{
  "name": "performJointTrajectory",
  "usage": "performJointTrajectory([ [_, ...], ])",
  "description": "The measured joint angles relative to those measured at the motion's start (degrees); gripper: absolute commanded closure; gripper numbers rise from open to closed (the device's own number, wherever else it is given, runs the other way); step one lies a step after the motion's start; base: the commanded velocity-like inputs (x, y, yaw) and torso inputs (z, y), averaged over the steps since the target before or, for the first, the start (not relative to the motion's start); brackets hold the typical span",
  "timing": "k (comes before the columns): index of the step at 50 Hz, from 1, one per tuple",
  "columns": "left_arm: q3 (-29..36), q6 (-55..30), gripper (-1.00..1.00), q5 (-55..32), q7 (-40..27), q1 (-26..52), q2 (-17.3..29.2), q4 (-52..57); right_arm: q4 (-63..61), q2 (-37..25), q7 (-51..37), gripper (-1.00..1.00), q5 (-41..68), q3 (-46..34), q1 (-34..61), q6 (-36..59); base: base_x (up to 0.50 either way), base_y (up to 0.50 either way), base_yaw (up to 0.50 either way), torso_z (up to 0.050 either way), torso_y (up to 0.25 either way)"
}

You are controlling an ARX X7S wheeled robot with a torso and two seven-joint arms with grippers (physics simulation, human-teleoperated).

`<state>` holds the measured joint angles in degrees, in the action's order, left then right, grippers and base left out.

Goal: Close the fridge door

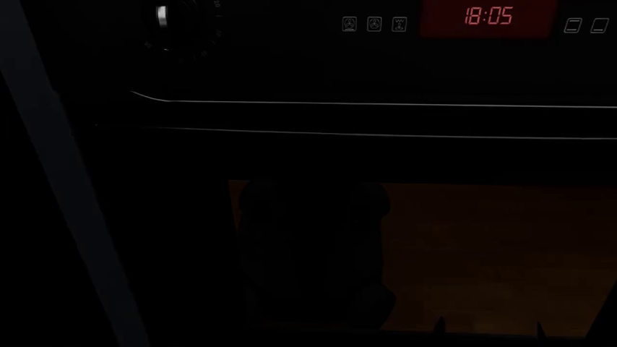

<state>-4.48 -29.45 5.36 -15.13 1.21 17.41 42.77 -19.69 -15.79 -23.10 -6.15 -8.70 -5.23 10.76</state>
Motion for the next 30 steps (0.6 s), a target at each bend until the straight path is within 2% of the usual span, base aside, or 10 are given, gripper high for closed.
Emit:
performJointTrajectory([
  [5, -4.2, -5.9, -1.00, -1.4, 0.6, 3.5, 2.4, 0.3, -0.4, -0.3, -0.2, -1.00, 0.3, 0.2, -0.8, -0.7, 0.00, 0.00, 0.00, 0.000, 0.000],
  [13, -5.6, -13.3, -1.00, 2.0, -0.9, 11.4, 7.3, -2.8, -1.0, -0.7, -0.6, -1.00, 0.8, 0.7, -2.2, -1.8, 0.00, 0.00, 0.00, 0.000, 0.000],
  [21, -0.6, -18.3, -1.00, 5.6, -1.9, 22.4, 11.0, -10.2, -1.8, -1.2, -1.0, -1.00, 1.1, 1.3, -3.8, -2.8, 0.00, 0.00, 0.00, 0.000, 0.000],
  [30, 7.5, -22.5, -1.00, 9.4, -2.3, 35.8, 12.7, -19.9, -2.3, -1.6, -1.8, -1.00, 1.8, 2.2, -6.1, -4.7, 0.00, 0.00, 0.00, 0.000, 0.000],
])
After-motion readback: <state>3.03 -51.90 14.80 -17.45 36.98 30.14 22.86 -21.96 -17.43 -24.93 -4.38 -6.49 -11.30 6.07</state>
